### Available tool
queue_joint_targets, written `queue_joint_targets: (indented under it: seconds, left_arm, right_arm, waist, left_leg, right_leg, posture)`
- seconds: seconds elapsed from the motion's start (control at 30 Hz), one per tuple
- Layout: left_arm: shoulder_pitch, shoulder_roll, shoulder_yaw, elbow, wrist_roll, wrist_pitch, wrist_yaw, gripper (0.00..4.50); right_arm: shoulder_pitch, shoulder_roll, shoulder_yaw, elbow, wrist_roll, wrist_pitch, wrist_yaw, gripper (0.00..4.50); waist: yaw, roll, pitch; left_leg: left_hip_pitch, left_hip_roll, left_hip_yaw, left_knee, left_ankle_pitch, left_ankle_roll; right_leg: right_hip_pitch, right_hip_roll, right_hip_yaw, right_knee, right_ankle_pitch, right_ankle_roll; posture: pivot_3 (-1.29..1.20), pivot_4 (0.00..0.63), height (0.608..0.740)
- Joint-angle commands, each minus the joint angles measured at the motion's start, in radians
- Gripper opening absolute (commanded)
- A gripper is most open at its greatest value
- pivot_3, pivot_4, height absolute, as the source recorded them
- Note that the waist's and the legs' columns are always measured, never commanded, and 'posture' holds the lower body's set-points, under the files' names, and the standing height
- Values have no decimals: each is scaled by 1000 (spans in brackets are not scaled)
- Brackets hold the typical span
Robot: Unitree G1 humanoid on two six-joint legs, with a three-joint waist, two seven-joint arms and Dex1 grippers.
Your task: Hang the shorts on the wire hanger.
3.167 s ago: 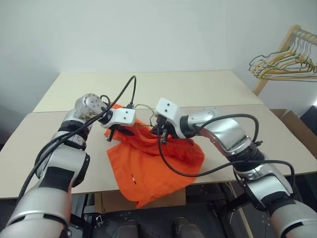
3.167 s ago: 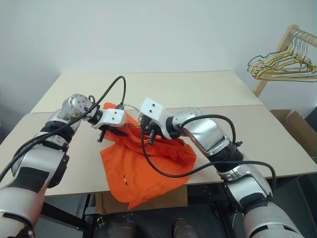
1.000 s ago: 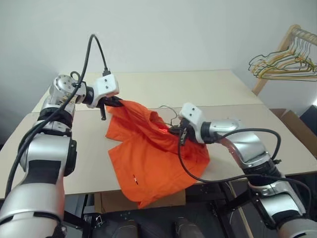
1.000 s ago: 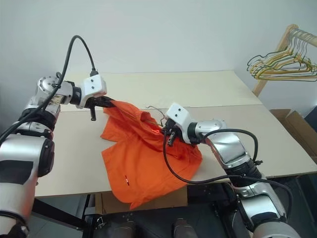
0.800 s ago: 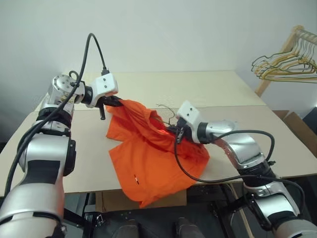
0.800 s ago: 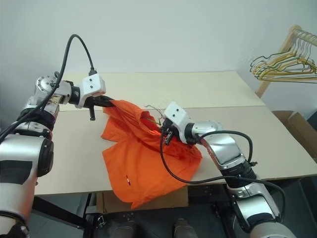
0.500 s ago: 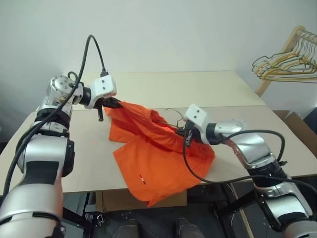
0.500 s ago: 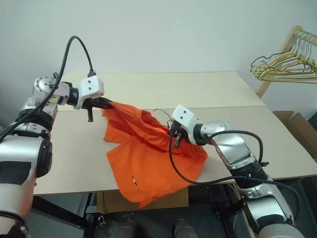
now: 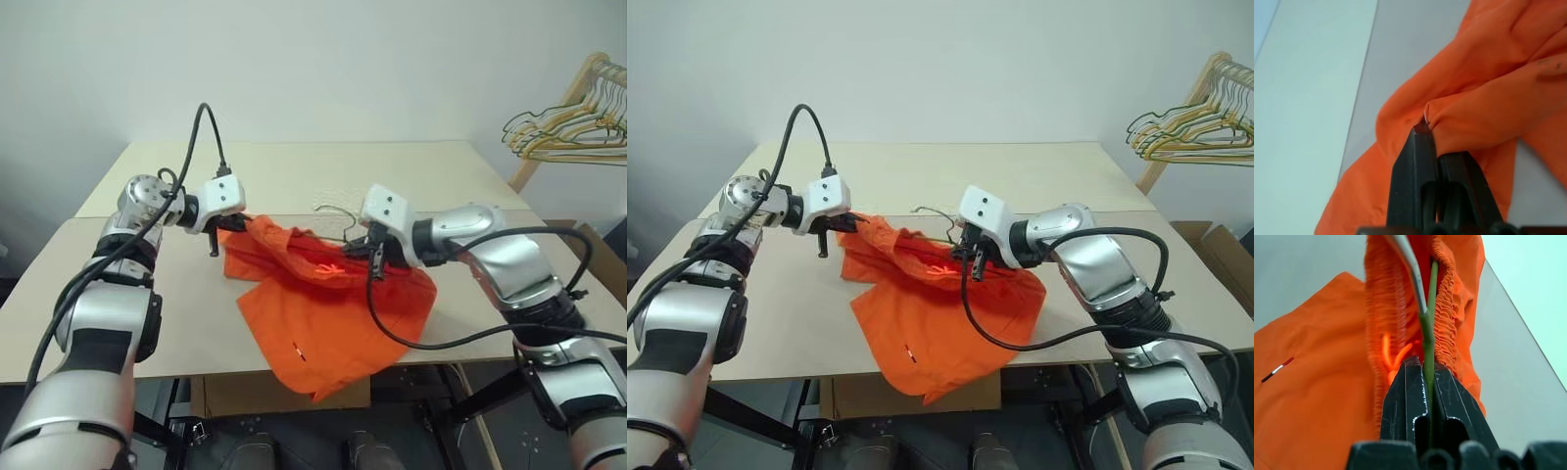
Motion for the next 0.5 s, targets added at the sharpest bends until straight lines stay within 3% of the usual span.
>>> queue_joint_targets:
  seconds: [0.03,0.33,0.5]
  left_arm:
    - [-46,33,3,-19,-2,27,1,455]
    - [-12,100,-18,-36,24,-7,38,3262]
    - [-8,117,18,-94,-53,-41,-125,3262]
  right_arm:
    - [-50,-30,-6,-6,-10,20,25,0]
    - [-91,-72,-26,13,46,54,136,0]
    - [-155,-61,-47,55,112,147,171,0]
  waist:
    - [0,0,0]
    - [0,0,0]
    - [1,0,0]
  left_leg:
    - [0,0,0,0,0,0]
    - [0,0,0,0,0,0]
    - [0,0,1,0,0,0]
  right_leg:
    - [0,0,0,0,0,0]
    - [-1,0,0,0,0,0]
    - [-1,0,0,0,0,0]
  posture:
    - [52,0,740]
    - [69,0,740]
    - [69,0,740]
